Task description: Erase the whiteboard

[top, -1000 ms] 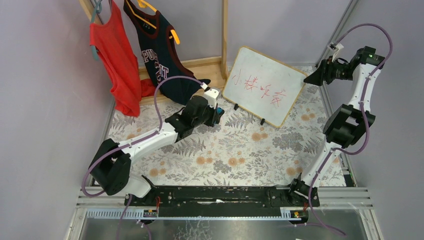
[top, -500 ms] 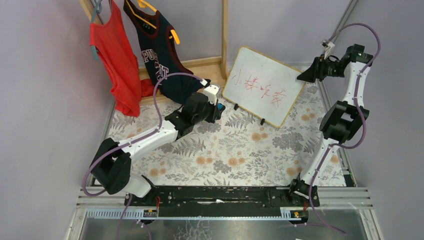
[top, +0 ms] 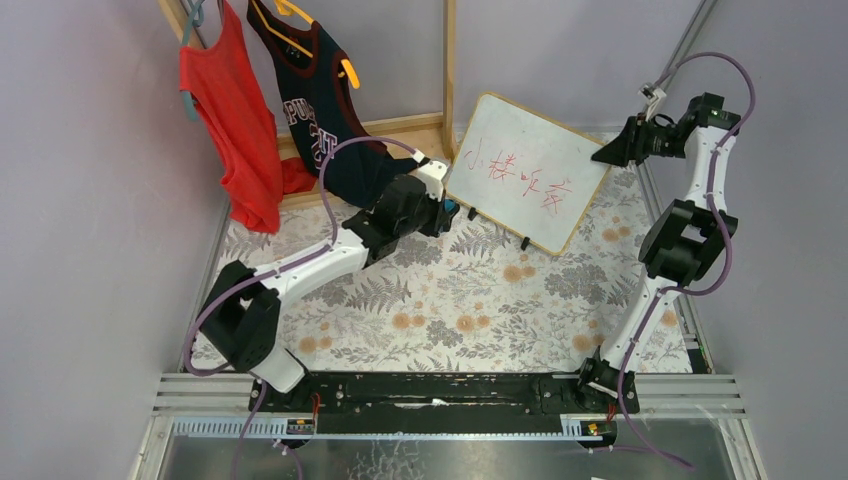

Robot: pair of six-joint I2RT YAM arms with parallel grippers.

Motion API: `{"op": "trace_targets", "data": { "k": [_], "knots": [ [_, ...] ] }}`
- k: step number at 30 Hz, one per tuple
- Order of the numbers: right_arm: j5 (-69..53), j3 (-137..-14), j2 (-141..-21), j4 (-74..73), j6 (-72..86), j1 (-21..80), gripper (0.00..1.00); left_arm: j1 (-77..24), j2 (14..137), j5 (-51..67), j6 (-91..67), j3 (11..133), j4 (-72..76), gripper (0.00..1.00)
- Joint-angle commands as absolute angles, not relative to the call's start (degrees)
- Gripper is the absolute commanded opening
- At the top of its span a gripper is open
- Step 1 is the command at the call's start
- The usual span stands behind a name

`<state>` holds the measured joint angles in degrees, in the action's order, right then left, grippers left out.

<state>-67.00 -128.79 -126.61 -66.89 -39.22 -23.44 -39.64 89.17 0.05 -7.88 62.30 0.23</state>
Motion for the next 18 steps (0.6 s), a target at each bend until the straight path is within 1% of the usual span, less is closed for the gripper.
{"op": "trace_targets", "data": {
  "k": [1,6,8,13,18],
  "knots": [
    [-68.8,-126.7,-124.3,-67.1,-40.1,-23.0,0.53,-39.2,91.0,1.5,-8.8,66.5,4.3,0.00],
    [-68.8,-125.2,-123.8,-67.1,-40.8,-22.9,0.52,-39.0,92.6,1.9,-9.1,68.8,4.6,0.00],
    [-68.8,-125.2,-123.9,-67.2,-40.8,-22.9,0.49,-38.9,93.2,1.7,-9.1,69.6,4.5,0.00],
    [-69.1,-125.4,-124.0,-67.1,-40.6,-22.9,0.37,-38.8,94.6,1.7,-9.3,71.0,5.0,0.00],
    [-69.2,-125.2,-123.7,-67.3,-40.7,-22.9,0.31,-38.7,96.6,2.2,-9.4,73.5,5.1,0.00]
  ]
}}
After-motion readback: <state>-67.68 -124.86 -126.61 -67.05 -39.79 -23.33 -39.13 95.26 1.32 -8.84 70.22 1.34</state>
